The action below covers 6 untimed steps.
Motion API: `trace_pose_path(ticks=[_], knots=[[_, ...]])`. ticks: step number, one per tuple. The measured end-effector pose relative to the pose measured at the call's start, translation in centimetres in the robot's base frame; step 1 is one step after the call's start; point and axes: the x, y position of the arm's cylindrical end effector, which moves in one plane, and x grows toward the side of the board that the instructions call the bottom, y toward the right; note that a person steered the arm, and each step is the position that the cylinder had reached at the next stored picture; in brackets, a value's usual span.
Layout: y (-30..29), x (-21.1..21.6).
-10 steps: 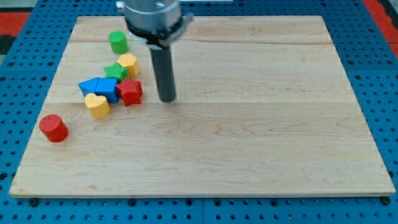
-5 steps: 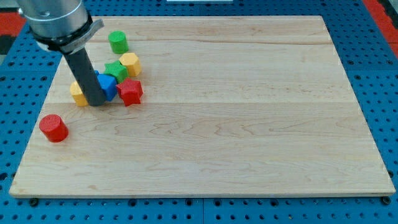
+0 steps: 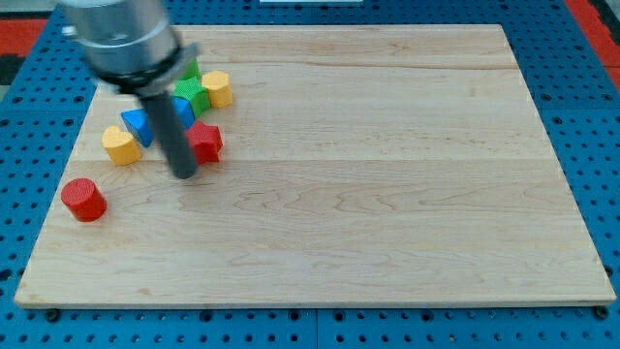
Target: Push the red star into the blue blocks
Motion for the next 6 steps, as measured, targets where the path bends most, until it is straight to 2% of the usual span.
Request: trace_pose_path(ticks=[1,2,3,4,5,6], knots=[[4.3,-0.8],[2.4,-1.7],[-2.6,-2.0],[-2.1,-4.1],[7.3,-7.0],[9.4,-15.4]])
